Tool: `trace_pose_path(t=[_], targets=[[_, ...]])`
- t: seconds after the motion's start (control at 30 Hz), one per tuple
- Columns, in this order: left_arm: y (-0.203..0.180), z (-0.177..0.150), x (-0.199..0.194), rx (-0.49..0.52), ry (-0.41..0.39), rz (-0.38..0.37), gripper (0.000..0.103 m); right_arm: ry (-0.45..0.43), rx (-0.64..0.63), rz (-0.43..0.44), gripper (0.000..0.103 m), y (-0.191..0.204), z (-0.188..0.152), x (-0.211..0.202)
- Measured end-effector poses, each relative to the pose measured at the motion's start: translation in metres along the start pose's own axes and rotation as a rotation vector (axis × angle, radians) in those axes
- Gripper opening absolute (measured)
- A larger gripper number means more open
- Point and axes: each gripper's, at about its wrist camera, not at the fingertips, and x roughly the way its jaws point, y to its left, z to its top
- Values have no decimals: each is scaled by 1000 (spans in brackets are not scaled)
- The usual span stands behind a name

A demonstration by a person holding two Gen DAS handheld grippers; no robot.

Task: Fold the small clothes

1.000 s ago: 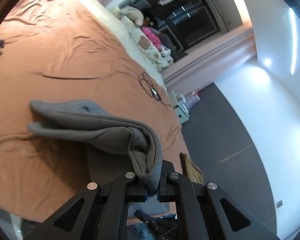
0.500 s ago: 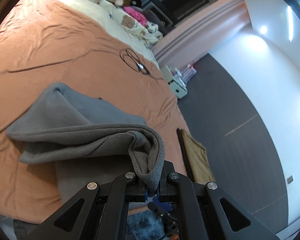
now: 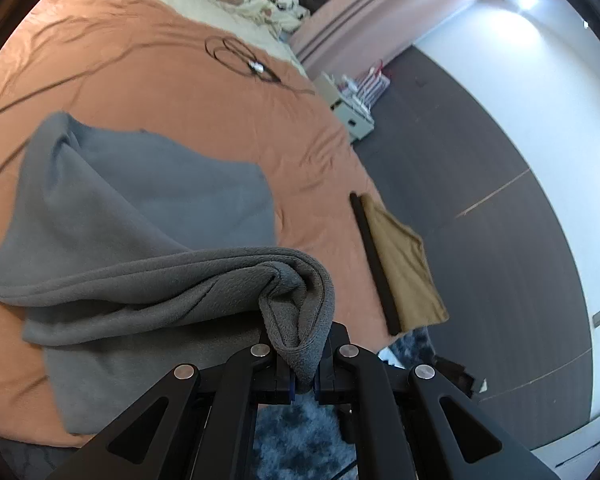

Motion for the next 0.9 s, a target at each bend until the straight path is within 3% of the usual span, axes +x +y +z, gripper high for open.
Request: trace_pose_path(t=[0.2, 0.27, 0.37, 0.43, 0.5, 0.7, 0.9], targets=[[-12, -12, 39, 19, 65, 26, 5, -1, 32, 2, 53, -19, -8, -18], [-12, -18, 50, 21, 95, 37, 9, -1, 33, -1, 53, -22, -9, -21], [-12, -24, 65, 16, 140, 15, 31, 5, 28, -1, 53, -24, -8, -21], [-13, -30, 68, 18, 164, -14, 54, 11, 19, -3, 53, -22, -8, -21], [-13, -33, 69, 36, 182, -26, 62, 19, 3, -4, 53, -20, -8, -21], [9, -35, 45, 37, 161, 1, 70, 50, -68, -17, 55, -7, 1, -12], [49, -34, 10, 1, 115, 48, 71, 81, -149, -39, 55, 16, 10, 0]])
